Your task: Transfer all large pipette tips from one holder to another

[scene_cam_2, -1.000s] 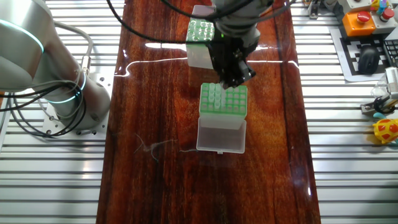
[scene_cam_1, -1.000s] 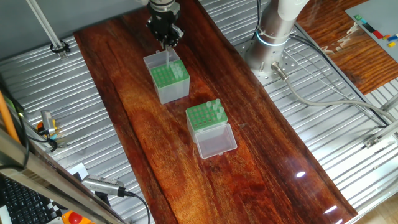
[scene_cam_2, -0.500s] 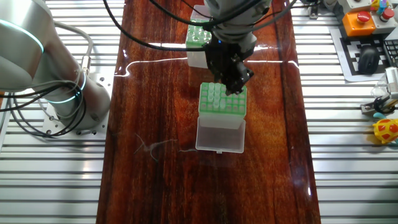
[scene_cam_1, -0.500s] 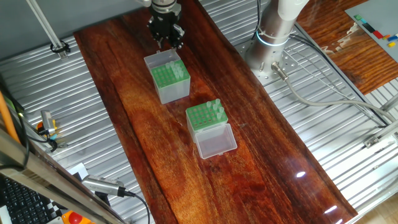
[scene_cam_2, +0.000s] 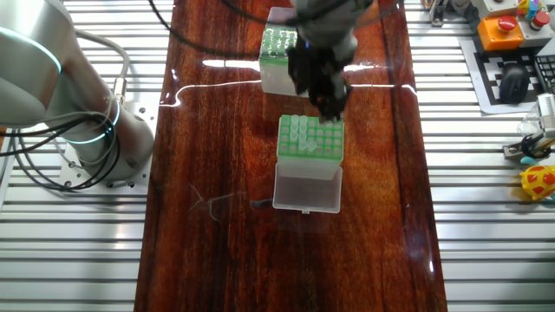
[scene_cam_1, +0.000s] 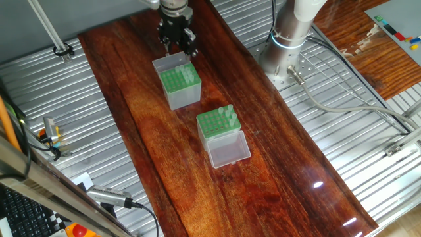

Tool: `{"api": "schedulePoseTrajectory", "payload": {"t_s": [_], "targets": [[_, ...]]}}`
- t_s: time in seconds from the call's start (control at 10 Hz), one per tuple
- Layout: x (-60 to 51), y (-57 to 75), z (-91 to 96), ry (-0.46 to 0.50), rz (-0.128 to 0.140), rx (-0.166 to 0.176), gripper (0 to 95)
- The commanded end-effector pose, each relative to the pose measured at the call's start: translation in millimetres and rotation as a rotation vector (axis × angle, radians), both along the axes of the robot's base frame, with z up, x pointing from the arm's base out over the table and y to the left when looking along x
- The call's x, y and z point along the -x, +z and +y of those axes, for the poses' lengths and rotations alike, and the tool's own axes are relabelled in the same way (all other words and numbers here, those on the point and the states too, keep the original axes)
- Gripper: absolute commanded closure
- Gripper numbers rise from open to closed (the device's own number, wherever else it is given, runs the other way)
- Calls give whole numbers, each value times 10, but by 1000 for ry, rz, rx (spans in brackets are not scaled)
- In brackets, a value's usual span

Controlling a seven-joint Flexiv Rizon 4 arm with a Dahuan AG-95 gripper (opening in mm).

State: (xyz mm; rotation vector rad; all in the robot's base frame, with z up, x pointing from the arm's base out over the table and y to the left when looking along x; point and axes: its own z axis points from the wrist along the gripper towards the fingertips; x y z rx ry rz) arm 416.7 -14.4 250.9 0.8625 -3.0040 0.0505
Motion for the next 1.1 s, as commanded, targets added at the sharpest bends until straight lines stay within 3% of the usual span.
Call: {"api": "schedulePoseTrajectory", "payload": {"t_s": [0.1, 0.3, 0.4, 0.7, 0.9, 1.1], "targets": [[108, 133, 337, -47, 7, 1, 380], [228, 234, 594, -114, 20, 7, 380], [228, 234, 594, -135, 40, 25, 570], [228, 234, 594, -133, 56, -8, 570], [228, 234, 594, -198, 58, -38, 570], [206, 98, 894, -324, 59, -49, 570]]}}
